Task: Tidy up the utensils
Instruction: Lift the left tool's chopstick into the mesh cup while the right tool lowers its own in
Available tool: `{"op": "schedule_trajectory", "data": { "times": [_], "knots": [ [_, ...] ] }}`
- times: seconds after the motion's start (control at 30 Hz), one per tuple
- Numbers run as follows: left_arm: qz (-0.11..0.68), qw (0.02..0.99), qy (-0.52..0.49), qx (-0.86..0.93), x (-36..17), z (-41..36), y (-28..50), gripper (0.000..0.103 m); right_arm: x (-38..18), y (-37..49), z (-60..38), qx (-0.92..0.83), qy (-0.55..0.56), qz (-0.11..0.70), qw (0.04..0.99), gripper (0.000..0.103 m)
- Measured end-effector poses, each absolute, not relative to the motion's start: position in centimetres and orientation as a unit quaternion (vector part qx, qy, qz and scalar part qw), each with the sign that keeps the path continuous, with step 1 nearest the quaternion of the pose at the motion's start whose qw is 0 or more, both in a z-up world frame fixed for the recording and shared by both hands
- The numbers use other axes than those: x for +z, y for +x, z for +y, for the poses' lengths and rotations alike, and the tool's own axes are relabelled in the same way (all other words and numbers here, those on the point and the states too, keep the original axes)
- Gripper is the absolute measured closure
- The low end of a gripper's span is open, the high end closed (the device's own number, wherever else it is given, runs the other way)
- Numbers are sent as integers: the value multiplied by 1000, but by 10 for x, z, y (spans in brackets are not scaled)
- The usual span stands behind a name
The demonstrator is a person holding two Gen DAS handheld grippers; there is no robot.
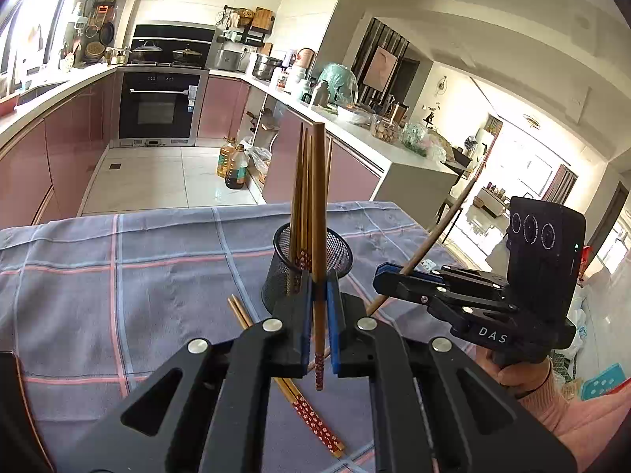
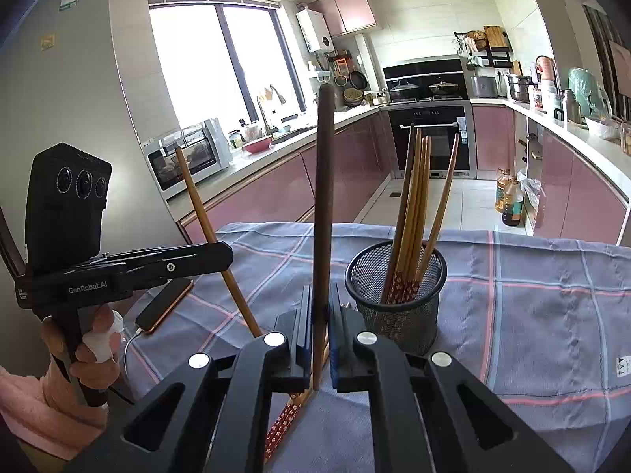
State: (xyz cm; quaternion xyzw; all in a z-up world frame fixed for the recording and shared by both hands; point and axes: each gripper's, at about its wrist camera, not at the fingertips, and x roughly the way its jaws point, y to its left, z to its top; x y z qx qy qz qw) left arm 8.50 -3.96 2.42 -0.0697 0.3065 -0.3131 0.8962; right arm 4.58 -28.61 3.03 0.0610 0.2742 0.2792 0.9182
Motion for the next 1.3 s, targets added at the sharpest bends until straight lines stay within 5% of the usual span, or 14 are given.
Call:
{"op": "schedule_trajectory", "data": {
  "times": [0.67, 1.3],
  "knots": [
    [225, 921, -63, -312, 92, -62, 113, 96, 106, 74, -305, 251, 47, 190, 948, 97],
    [254, 923, -9, -288, 78, -96, 138, 96, 79, 127, -306, 227, 61, 223, 946, 97]
  ]
}}
